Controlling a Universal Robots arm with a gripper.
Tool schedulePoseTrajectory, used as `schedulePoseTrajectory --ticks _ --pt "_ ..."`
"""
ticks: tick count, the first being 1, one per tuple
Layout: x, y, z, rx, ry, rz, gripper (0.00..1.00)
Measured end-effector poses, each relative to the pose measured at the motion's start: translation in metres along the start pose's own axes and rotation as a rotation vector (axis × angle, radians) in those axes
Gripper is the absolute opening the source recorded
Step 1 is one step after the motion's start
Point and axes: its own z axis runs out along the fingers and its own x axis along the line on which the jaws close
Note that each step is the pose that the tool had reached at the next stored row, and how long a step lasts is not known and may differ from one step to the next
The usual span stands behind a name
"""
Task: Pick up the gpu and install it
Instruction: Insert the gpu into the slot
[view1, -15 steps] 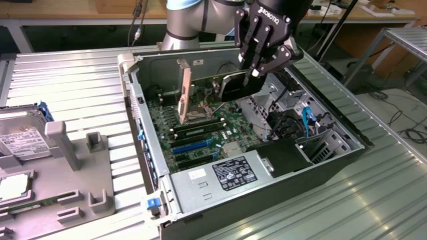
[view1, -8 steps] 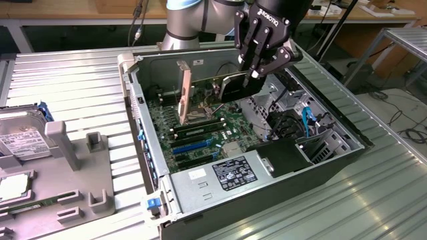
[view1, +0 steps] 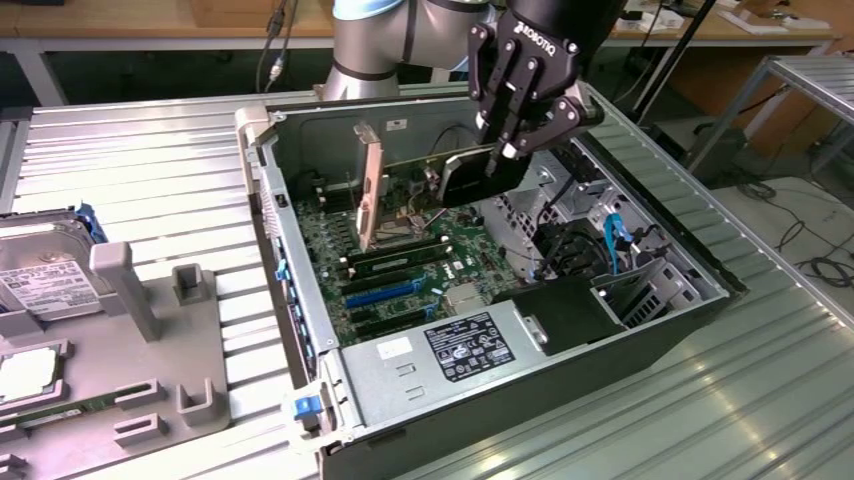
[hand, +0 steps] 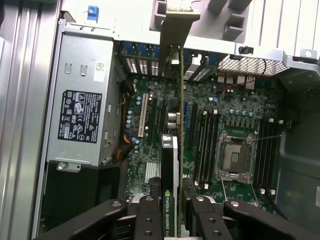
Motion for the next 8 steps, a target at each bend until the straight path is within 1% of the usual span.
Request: schedulePoseTrajectory --ticks 8 --pt "0.0001 -0.0003 0.0030 0.0020 0.0003 0.000 0.27"
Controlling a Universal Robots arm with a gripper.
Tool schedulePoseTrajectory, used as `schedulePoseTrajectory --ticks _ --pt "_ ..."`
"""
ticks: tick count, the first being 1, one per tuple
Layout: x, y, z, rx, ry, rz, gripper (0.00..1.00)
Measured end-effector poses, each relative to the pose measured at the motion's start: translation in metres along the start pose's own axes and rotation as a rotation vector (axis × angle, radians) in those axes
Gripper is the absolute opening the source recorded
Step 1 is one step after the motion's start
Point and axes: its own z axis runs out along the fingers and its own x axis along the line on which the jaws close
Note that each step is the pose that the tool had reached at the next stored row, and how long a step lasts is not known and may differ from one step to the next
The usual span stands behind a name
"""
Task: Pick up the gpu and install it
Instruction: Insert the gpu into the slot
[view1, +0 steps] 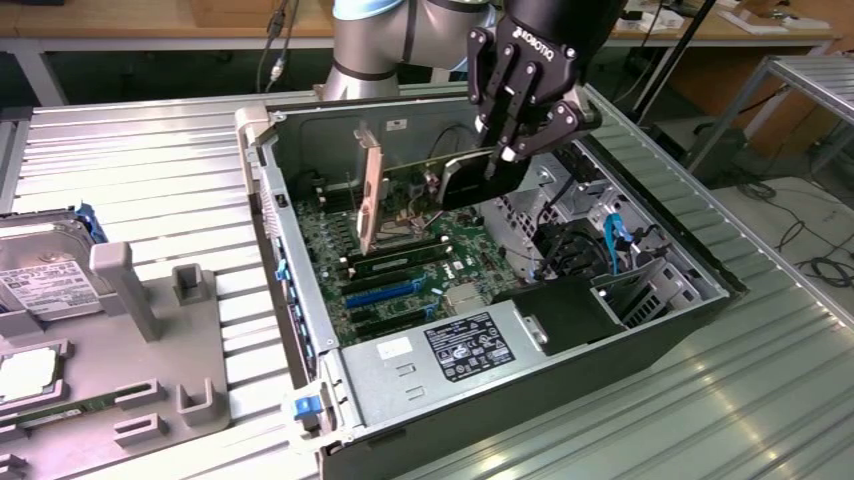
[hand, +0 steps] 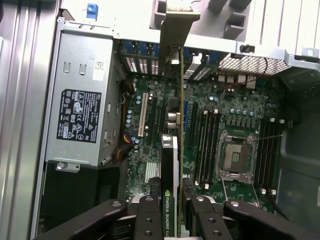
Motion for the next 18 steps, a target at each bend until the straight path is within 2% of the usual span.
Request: schedulePoseTrajectory --ticks 18 --pt "-0.0017 -0.0007 0.0056 0.0035 0.0003 0.000 0.27"
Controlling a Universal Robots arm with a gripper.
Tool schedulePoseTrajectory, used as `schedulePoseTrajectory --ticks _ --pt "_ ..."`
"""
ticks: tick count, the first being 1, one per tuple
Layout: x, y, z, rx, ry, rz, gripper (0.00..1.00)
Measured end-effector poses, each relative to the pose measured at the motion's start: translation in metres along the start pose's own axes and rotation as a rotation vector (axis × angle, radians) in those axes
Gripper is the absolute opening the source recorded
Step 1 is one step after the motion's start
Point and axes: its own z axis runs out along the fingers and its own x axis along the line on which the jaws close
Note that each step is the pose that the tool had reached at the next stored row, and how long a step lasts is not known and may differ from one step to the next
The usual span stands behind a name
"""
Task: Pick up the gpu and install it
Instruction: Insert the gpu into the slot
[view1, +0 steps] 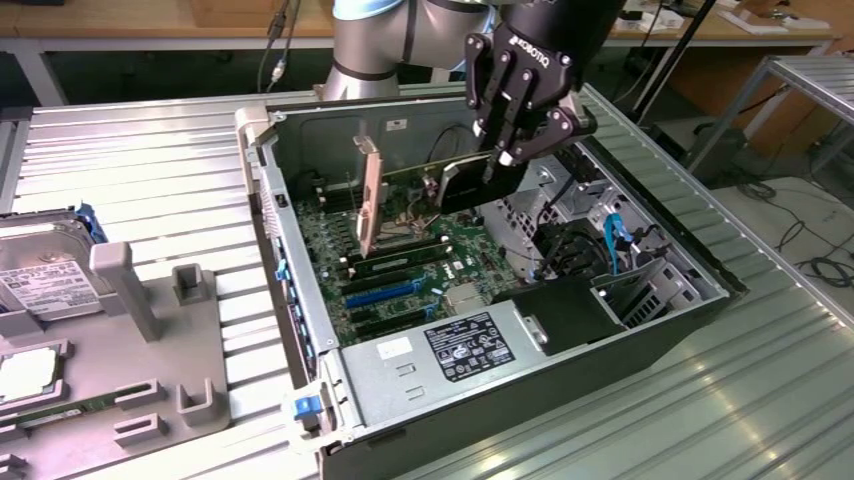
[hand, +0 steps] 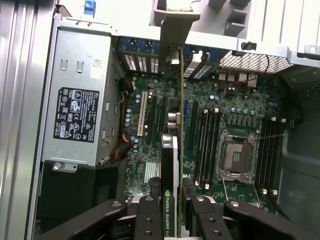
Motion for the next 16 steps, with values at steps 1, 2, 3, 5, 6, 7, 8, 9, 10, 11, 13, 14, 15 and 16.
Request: schedulePoseTrajectory --ticks 1,2,3,5,6,7,8,9,10,11,13,14,15,16 --pt "-0.0001 0.0000 0.0002 0.0001 -0.0001 0.000 0.27" --pt "-0.0001 0.0000 0.0002 0.0001 0.0001 0.000 0.27" --pt "-0.0002 0.0002 0.0006 0.0004 0.0001 0.000 0.27" --pt "-0.0004 0.0004 0.0015 0.0019 0.0001 0.000 0.27" --pt "-0.0005 0.0006 0.0018 0.0026 0.0002 0.000 0.27" --pt "-0.0006 0.0007 0.0022 0.0035 0.0004 0.000 0.27" --pt "-0.0006 0.0008 0.0025 0.0040 0.0005 0.000 0.27" --pt "-0.0007 0.0009 0.0027 0.0045 0.0006 0.000 0.27" --pt "-0.0008 0.0010 0.0030 0.0050 0.0007 0.000 0.27" --pt "-0.0008 0.0011 0.0032 0.0056 0.0008 0.000 0.27" --pt "-0.0010 0.0015 0.0039 0.0067 0.0010 0.000 0.27" --pt "-0.0010 0.0017 0.0044 0.0073 0.0011 0.000 0.27" --pt "-0.0011 0.0020 0.0051 0.0084 0.0012 0.000 0.27" --pt "-0.0011 0.0022 0.0055 0.0089 0.0012 0.000 0.27"
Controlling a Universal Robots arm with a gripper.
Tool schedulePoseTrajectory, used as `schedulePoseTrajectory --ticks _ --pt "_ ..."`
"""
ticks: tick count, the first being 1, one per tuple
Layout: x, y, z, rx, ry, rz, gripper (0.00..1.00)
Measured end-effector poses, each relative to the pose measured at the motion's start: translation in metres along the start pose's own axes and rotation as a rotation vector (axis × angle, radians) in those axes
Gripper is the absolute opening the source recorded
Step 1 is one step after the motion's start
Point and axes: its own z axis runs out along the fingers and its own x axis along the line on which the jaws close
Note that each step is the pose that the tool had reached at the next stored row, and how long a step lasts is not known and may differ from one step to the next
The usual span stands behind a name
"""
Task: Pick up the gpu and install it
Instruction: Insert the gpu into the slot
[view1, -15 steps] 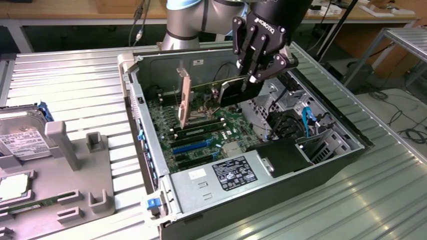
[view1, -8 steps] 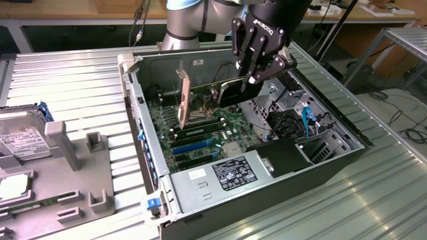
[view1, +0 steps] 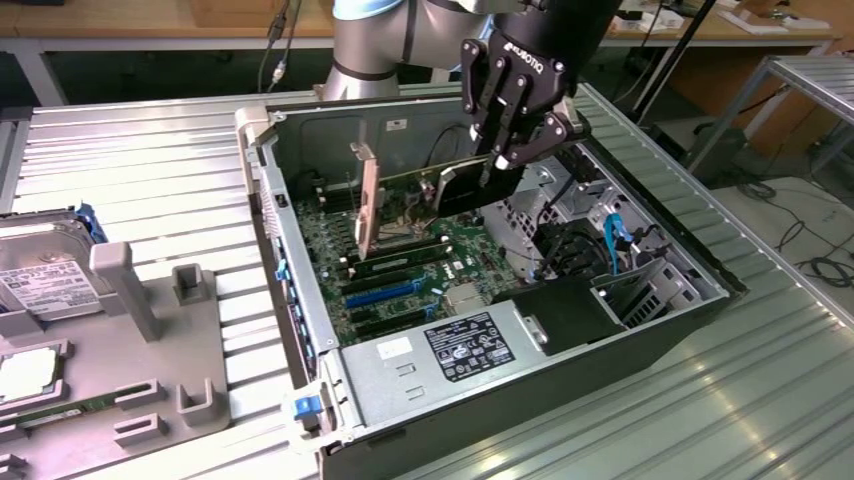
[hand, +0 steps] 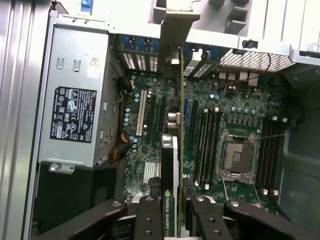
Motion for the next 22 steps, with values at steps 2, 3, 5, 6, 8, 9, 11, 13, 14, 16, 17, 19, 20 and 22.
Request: schedulePoseTrajectory --ticks 2,3,5,6,8,9,11,13,14,16,17,19,20,22 --pt "-0.0001 0.0003 0.0005 0.0007 0.0002 0.000 0.27" --pt "-0.0001 0.0005 0.0008 0.0011 0.0001 0.000 0.27" --pt "-0.0001 0.0008 0.0015 0.0019 0.0002 0.000 0.27" --pt "-0.0002 0.0010 0.0019 0.0025 0.0003 0.000 0.27" --pt "-0.0002 0.0013 0.0025 0.0032 0.0004 0.000 0.27" --pt "-0.0002 0.0015 0.0030 0.0038 0.0005 0.000 0.27" --pt "-0.0003 0.0022 0.0043 0.0055 0.0007 0.000 0.27" --pt "-0.0004 0.0027 0.0052 0.0069 0.0009 0.000 0.27" --pt "-0.0004 0.0030 0.0056 0.0074 0.0010 0.000 0.27" --pt "-0.0004 0.0034 0.0063 0.0085 0.0011 0.000 0.27" --pt "-0.0004 0.0035 0.0066 0.0089 0.0011 0.000 0.27" --pt "-0.0005 0.0042 0.0076 0.0106 0.0013 0.000 0.27" --pt "-0.0005 0.0045 0.0080 0.0113 0.0015 0.000 0.27" --pt "-0.0006 0.0052 0.0090 0.0130 0.0017 0.000 0.27"
